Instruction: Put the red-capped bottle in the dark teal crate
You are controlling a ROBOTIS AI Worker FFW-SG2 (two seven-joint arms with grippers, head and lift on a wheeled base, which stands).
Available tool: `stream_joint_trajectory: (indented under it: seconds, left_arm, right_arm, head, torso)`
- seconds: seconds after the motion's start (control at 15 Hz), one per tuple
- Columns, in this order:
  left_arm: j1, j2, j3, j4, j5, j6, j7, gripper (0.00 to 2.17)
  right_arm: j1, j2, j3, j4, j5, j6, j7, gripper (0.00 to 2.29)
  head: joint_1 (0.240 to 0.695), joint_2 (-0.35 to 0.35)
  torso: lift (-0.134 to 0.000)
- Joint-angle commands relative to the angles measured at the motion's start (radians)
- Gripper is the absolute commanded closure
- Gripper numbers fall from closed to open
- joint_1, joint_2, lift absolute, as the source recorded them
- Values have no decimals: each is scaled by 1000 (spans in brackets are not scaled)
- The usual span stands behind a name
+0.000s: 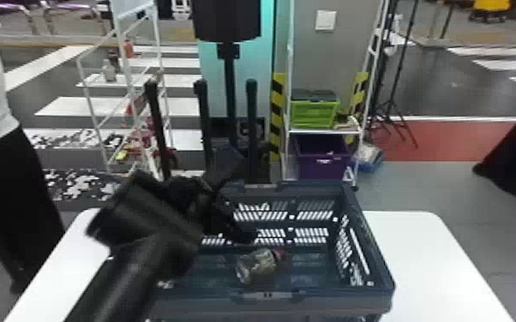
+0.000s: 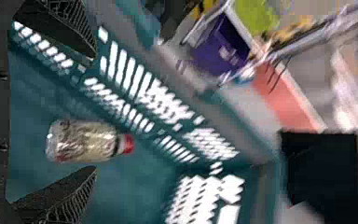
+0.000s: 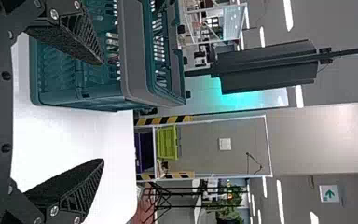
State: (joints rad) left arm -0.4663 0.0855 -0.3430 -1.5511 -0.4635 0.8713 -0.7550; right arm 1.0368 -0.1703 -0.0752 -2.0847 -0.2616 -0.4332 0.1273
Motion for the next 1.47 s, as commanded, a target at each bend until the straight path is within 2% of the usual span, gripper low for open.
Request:
stream_joint_trajectory:
  seconds: [0.0,0.13,0.27,0.33,0.47,0.53,0.6,0.87,1.0,1.13,1.27,1.4]
  left_arm:
    - [140,10,157,-239,140,5,71,22]
    - [298,33,251,-463,221,-19,181,22]
    - [466,30,325,-647,263,-68,299,19]
    - [558,22,341,-715,278,-148,375,19]
    - [733,14,381,-810,359,-228,545,19]
    - [828,8,391,-816,391,-366,632,19]
    - [900,-7,391,-816,390,-452,697,19]
    - [1150,-82,380,-721,385,-841,816,19]
    - [1216,-88,375,-633,414,-1010,842,19]
    - [1264,-88,363,-560,417,-1111,847,19]
    - [1305,-88,349,-469,444,-1338,855,19]
    - [1339,-88,343,-411,444,-1476,876,19]
  right_arm:
    - [0,-2,0,0,-1,0,2,151]
    - [0,-5,-2,0,-1,-3,2,151]
    - [-1,-14,-2,-1,-4,-3,2,151]
    - [-4,-18,-2,0,-7,0,2,151]
    - [-11,-28,0,0,-10,0,2,151]
    - [-14,-31,2,0,-11,3,0,151]
    - [-17,-37,3,2,-13,3,2,151]
    - [-20,-60,5,-1,-25,3,2,151]
    - [-21,-72,5,-1,-28,3,2,151]
    - [-21,-75,8,0,-34,3,2,151]
    - [-14,-83,17,-5,-33,0,2,151]
    - [-6,-91,23,-21,-25,-3,2,151]
  head:
    - [499,0]
    - [499,0]
    - [499,0]
    - [499,0]
    - [499,0]
    - [499,0]
    - [499,0]
    - [499,0]
    - [499,0]
    - [499,0]
    - [499,0]
    - [499,0]
  torso:
    - [0]
    - [0]
    - [0]
    - [0]
    - [0]
    - [0]
    - [0]
    - [0]
    - [0]
    - [0]
    - [0]
    - [0]
